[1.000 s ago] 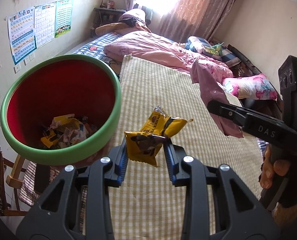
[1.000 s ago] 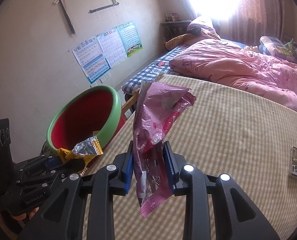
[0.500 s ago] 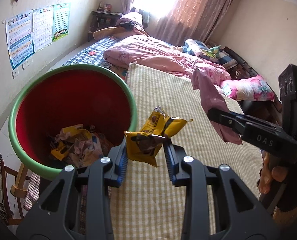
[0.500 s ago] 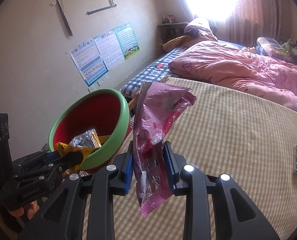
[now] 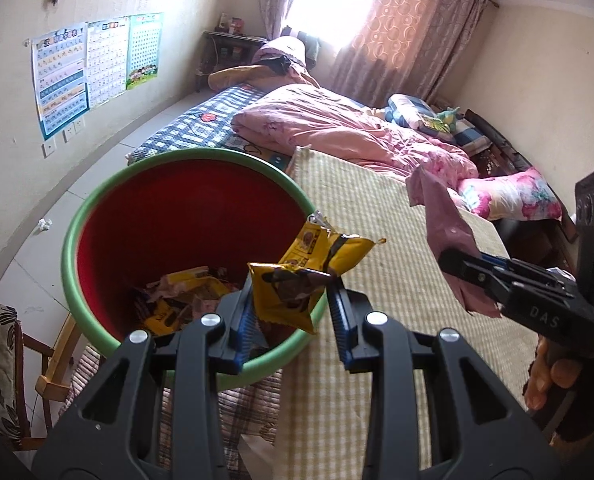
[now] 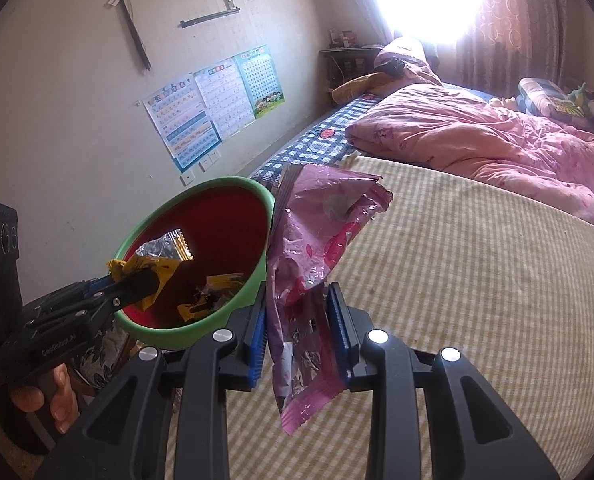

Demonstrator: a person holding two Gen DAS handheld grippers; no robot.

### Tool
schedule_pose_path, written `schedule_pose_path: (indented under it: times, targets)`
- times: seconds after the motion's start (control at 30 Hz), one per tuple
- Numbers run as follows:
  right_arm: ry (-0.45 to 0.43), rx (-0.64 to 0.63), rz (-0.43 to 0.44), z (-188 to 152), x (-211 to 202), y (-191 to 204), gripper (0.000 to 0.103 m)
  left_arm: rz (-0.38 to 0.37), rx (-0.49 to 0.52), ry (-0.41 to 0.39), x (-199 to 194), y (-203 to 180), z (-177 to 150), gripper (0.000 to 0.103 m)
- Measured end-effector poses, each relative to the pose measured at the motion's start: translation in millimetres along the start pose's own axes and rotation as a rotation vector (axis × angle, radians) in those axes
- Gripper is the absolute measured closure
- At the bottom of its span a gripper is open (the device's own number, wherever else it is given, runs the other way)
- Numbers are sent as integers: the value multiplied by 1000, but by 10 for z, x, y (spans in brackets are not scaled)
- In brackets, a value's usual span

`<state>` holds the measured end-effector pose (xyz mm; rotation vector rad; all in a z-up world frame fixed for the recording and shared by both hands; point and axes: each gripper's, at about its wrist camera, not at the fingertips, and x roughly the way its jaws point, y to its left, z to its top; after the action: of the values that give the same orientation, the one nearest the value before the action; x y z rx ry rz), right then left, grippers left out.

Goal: Collect trash
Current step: 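Carry the pink foil bag and yellow wrapper over the bucket with both tools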

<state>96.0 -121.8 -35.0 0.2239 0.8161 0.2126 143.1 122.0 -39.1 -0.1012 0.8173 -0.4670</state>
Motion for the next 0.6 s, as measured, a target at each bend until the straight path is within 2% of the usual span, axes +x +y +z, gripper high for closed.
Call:
schedule_pose_path:
  times: [0.6]
  targets:
    - [1,-31,20,86,163,315,74,33,-30,11,10,358,56,71]
